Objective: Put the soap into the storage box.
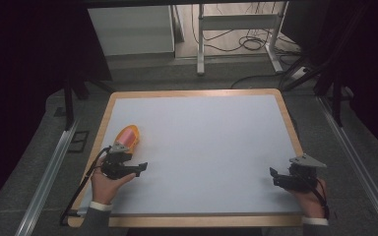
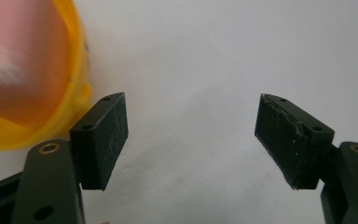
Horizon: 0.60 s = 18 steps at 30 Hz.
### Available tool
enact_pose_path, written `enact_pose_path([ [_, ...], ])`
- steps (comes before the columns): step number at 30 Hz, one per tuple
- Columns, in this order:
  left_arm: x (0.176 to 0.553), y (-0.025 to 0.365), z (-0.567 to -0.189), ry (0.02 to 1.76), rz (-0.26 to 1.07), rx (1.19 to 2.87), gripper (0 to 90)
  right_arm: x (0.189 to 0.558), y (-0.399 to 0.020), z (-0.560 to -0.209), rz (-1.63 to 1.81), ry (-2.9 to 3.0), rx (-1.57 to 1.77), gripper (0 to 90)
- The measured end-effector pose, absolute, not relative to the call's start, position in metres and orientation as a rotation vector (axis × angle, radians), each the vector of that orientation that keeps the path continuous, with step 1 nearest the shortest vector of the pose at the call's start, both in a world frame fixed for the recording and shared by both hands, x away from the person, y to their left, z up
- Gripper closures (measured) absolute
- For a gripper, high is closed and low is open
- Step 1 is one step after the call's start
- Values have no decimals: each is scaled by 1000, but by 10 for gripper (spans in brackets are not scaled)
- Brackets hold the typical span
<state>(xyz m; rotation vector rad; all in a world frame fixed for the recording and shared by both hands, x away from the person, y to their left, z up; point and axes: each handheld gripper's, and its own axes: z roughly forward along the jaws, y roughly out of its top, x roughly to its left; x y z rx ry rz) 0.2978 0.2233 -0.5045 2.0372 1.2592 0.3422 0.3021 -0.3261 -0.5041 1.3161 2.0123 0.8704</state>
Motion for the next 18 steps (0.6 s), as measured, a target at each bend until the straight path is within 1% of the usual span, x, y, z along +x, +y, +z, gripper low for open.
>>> enact_pose_path([
  [6, 294, 222, -514, 1253, 330, 2051, 259, 302, -325, -504, 870, 2012, 1314, 102],
  [18, 293, 233, -507, 1266, 344, 2001, 256, 301, -323, -501, 881, 1998, 1298, 103],
])
